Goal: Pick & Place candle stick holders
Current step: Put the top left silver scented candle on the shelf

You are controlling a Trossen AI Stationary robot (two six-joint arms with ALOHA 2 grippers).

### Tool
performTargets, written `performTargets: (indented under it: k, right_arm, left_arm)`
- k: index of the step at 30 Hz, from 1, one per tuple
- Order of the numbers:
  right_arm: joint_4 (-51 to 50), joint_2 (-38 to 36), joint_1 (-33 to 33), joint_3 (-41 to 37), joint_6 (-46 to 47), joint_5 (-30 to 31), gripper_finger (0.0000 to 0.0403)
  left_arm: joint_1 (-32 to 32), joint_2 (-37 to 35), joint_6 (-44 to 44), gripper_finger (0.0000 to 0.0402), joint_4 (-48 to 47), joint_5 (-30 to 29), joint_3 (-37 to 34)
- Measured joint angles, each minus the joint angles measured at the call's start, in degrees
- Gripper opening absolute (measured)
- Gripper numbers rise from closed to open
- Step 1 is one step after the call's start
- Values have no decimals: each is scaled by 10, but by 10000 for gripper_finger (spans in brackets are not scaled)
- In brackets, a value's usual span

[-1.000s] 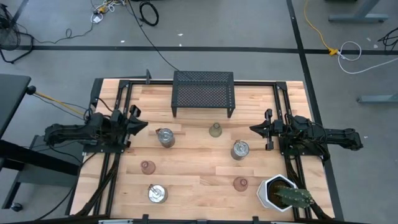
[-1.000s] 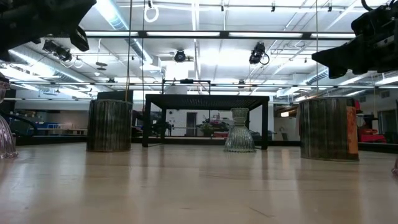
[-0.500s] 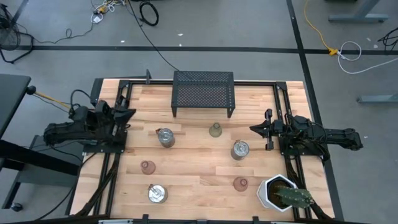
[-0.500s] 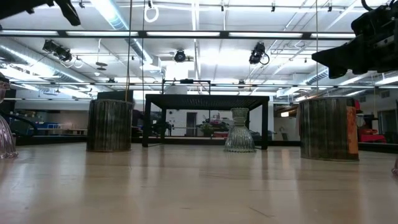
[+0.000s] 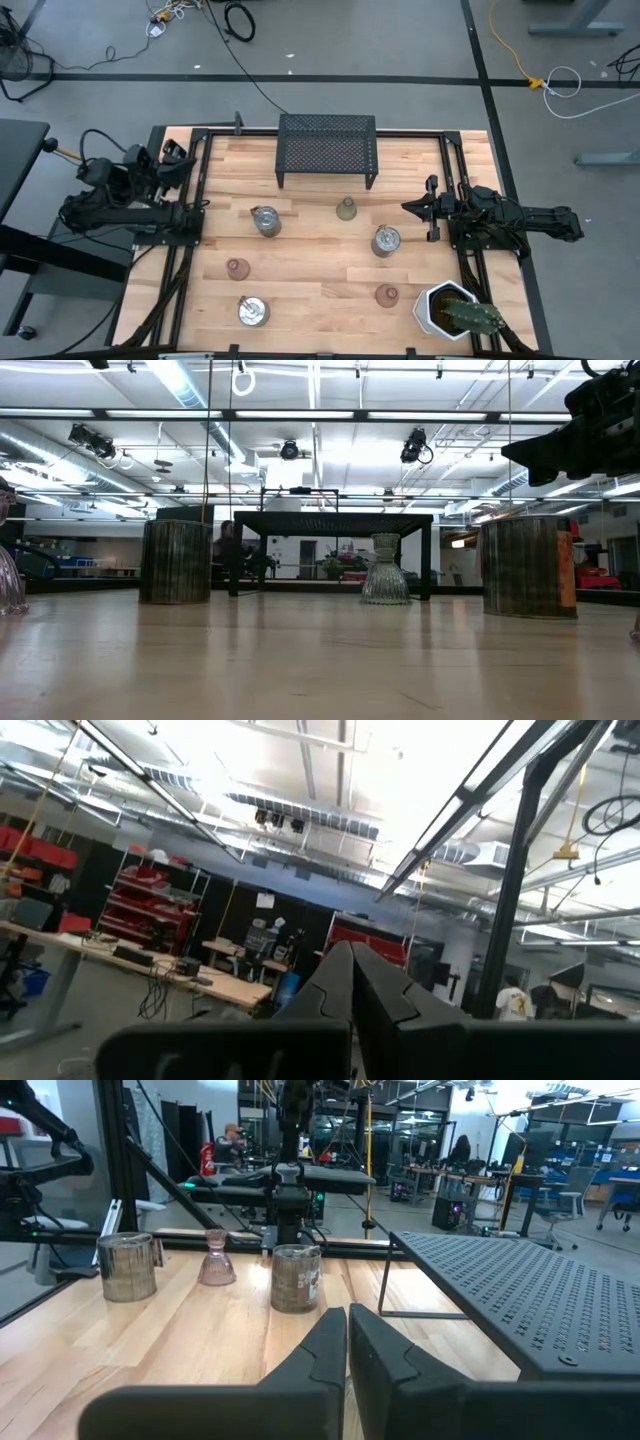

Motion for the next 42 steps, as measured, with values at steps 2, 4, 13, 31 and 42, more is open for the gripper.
performTargets:
  k: [2, 4, 13, 31, 42]
  right_arm:
    - [0, 0, 0, 0, 0, 0, 20]
    - [0, 0, 0, 0, 0, 0, 20]
    - [0, 0, 0, 0, 0, 0, 20]
    - [0, 0, 0, 0, 0, 0, 20]
    - [0, 0, 0, 0, 0, 0, 20]
  left_arm:
    - [0, 21, 0, 0, -13, -1, 22]
    - [0, 44, 1, 0, -25, -1, 44]
    - [0, 172, 10, 0, -57, 0, 163]
    - [0, 363, 26, 0, -212, 47, 410]
    - [0, 435, 43, 0, -292, 75, 511]
